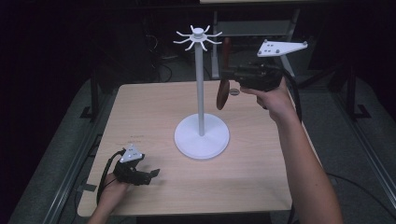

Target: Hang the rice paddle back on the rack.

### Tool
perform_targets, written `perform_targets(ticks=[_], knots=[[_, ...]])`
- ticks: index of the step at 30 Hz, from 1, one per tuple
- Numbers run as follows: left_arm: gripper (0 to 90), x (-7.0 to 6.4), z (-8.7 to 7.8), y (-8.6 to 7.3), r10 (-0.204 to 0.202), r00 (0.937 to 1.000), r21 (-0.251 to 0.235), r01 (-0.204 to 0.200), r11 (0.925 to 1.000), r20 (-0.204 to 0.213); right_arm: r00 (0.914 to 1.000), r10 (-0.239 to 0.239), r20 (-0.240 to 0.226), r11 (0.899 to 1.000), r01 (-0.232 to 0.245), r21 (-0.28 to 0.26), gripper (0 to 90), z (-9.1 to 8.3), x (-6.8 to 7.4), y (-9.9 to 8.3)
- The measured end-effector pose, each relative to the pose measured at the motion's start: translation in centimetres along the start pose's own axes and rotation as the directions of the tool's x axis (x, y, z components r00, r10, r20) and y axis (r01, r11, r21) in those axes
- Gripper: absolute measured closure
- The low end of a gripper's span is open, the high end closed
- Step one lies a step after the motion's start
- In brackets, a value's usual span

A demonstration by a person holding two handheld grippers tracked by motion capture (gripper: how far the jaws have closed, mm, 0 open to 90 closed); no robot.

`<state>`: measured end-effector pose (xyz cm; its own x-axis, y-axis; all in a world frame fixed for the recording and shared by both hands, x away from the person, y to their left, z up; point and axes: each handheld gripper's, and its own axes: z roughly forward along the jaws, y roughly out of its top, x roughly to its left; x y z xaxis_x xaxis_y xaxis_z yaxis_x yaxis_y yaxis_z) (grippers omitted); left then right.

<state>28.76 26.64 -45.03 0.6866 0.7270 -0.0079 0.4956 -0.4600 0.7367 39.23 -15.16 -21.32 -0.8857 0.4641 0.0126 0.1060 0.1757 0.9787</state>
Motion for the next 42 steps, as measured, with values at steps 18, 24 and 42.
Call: perform_targets(ticks=[18,24,42], knots=[[13.1,0.0,-0.1,0.0,-0.003,1.0000,-0.006,0.003,1.0000,0.002,1.0000,-0.004,0.006,1.000,0.004,0.016,77.6,1.9,-0.3,0.6],[13.1,0.0,-0.1,0.0,-0.001,1.0000,-0.005,0.001,1.0000,0.002,1.0000,-0.005,0.001,1.000,0.005,0.031,77.5,2.8,-0.3,0.6],[13.1,-0.1,0.0,0.0,0.006,1.0000,0.003,-0.006,1.0000,0.003,0.9999,-0.005,-0.015,1.000,0.005,0.013,67.4,2.1,-0.1,0.5]])
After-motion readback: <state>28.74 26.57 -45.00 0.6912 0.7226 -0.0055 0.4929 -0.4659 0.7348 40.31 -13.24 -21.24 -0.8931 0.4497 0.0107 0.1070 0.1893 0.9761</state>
